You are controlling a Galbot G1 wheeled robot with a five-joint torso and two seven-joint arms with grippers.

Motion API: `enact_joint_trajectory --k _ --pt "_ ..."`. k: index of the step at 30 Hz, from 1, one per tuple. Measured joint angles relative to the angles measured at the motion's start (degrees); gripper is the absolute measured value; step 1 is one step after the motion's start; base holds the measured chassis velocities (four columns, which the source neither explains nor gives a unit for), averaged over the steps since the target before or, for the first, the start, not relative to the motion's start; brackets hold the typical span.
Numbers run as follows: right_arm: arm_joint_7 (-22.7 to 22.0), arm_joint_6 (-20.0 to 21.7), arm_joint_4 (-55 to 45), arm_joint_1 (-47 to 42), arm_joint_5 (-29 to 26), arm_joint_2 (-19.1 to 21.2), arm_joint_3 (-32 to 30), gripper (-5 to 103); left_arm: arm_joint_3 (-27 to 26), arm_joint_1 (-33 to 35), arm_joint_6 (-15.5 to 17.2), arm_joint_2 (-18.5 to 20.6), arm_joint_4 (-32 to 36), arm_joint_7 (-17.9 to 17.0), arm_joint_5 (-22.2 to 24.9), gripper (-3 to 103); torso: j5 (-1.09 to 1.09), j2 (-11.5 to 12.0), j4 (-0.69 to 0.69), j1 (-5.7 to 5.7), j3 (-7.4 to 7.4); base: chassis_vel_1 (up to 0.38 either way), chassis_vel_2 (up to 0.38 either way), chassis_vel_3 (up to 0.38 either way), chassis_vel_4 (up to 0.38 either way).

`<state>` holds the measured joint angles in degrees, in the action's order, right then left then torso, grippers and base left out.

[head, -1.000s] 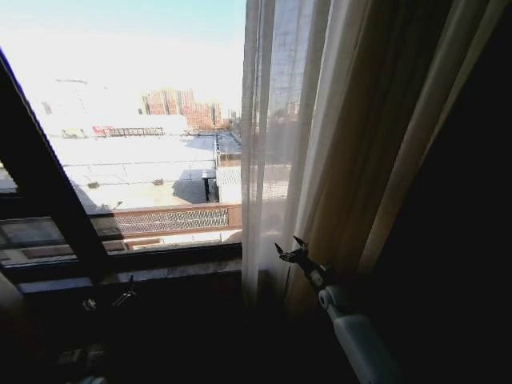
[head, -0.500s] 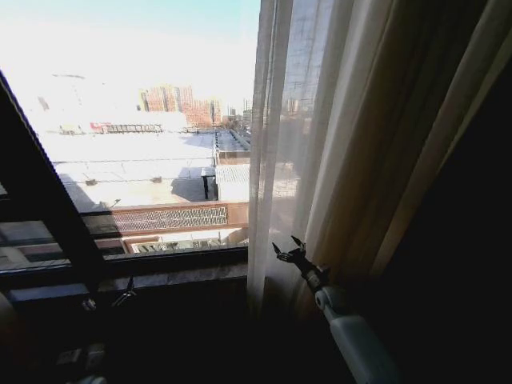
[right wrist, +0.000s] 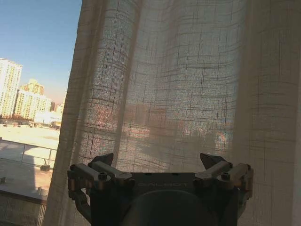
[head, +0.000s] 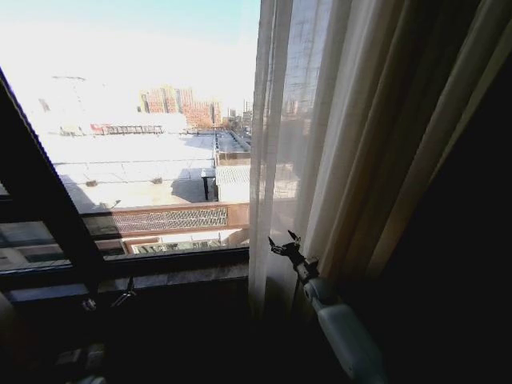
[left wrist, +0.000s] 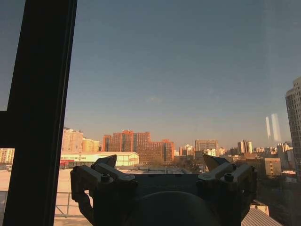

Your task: Open the curtains by pulling them apart, changing their state from closed to fully open.

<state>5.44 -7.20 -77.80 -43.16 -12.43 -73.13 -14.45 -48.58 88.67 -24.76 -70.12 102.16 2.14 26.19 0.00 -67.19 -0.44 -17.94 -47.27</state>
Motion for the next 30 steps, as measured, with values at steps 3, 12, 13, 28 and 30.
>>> enact_joint_trajectory --k 3,12,13,28,30 --pt "-1.2 0.3 0.8 1.2 0.3 -0.4 0.7 100 0.0 0.0 0.0 0.0 0.0 0.0 0.0 100 -0.01 0.0 0.0 0.0 0.0 0.0 0.0 0.0 0.0" --pt "-2.8 1.1 -4.4 -3.2 -3.1 3.0 0.4 100 0.0 0.0 0.0 0.0 0.0 0.0 0.0 100 0.0 0.0 -0.02 0.0 0.0 0.0 0.0 0.0 0.0" --pt "-2.8 1.2 -5.3 -4.2 -3.5 3.4 0.1 100 0.0 0.0 0.0 0.0 0.0 0.0 0.0 100 0.0 0.0 -0.03 0.0 0.0 0.0 0.0 0.0 0.0" --pt "-2.8 1.3 -7.3 -5.6 -2.9 1.4 2.4 100 0.0 0.0 0.0 0.0 0.0 0.0 0.0 100 0.01 0.0 0.0 0.0 0.0 0.0 0.0 0.0 0.0" --pt "-2.9 1.3 -6.2 -4.4 -2.6 0.7 3.0 100 0.0 0.0 0.0 0.0 0.0 0.0 0.0 100 0.0 0.0 0.0 0.0 0.0 0.0 0.0 0.0 0.0"
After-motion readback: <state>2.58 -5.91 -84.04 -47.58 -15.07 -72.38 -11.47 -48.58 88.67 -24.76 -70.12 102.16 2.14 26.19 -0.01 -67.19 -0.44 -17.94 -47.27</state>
